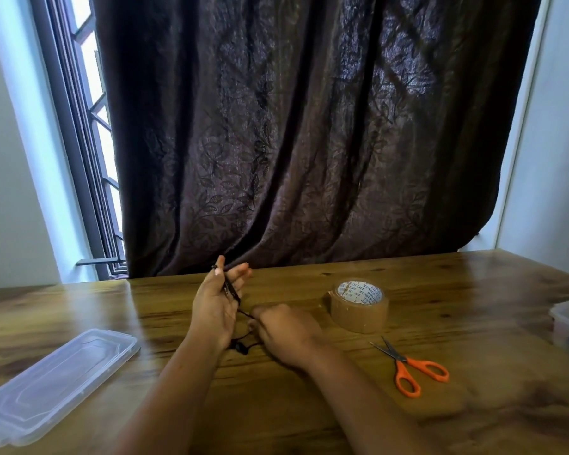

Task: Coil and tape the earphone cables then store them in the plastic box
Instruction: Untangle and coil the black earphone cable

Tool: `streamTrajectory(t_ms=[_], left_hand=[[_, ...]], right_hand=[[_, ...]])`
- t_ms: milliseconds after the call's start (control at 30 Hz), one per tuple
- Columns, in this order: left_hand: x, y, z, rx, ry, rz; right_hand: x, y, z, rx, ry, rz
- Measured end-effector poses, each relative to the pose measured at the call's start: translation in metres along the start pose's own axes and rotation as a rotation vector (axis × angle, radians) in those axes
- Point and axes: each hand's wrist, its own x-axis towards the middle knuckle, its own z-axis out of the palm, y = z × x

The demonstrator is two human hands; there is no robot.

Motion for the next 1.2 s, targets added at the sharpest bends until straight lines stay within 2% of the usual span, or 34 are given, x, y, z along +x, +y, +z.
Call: streamTrajectory(t_ms=[100,233,333,433,533,667,767,833,967,1067,1200], left_hand=[[0.003,-0.007,-0.003,0.334,-0.034,0.033],[0.002,-0.016,0.0,0.763,-0.212,0.055],[-0.004,-0.022,0.003,1.103,-0.284,0.092],[-0.004,-0.02,0.0,1.235,-0.282,0.071],[-0.004,-0.015,-0.001,1.075,-0.327,-0.105],[-0.01,-0.003,0.006,0.445,-0.362,-0.335],[-0.015,0.007,0.015,0.105,-0.354,-0.372],[-0.015,0.009,0.018,-0.04,-0.313,-0.345],[-0.01,0.011,0.013,-0.126,-0.177,-0.211],[-0.006,0.009,0.004,-0.073,-0.062,-0.11],[-0.002,0.006,-0.001,-0.024,-0.013,0.006]], right_hand=[[-0.001,0.001,-0.008,-0.058,0.027,-0.043],[-0.005,0.017,-0.021,-0.118,0.195,-0.005],[-0.005,0.027,-0.019,-0.112,0.284,0.019],[-0.001,0.031,-0.014,-0.185,0.339,0.056],[-0.003,0.035,-0.016,-0.206,0.412,0.142],[-0.004,0.029,-0.015,-0.177,0.336,0.147],[-0.001,0.018,-0.014,-0.101,0.321,0.14],[0.0,0.011,-0.014,-0.097,0.253,0.157],[-0.001,-0.002,-0.011,-0.039,0.038,0.208],[0.0,-0.009,-0.007,0.031,0.001,0.158],[0.0,-0.008,-0.003,0.057,-0.044,0.059]])
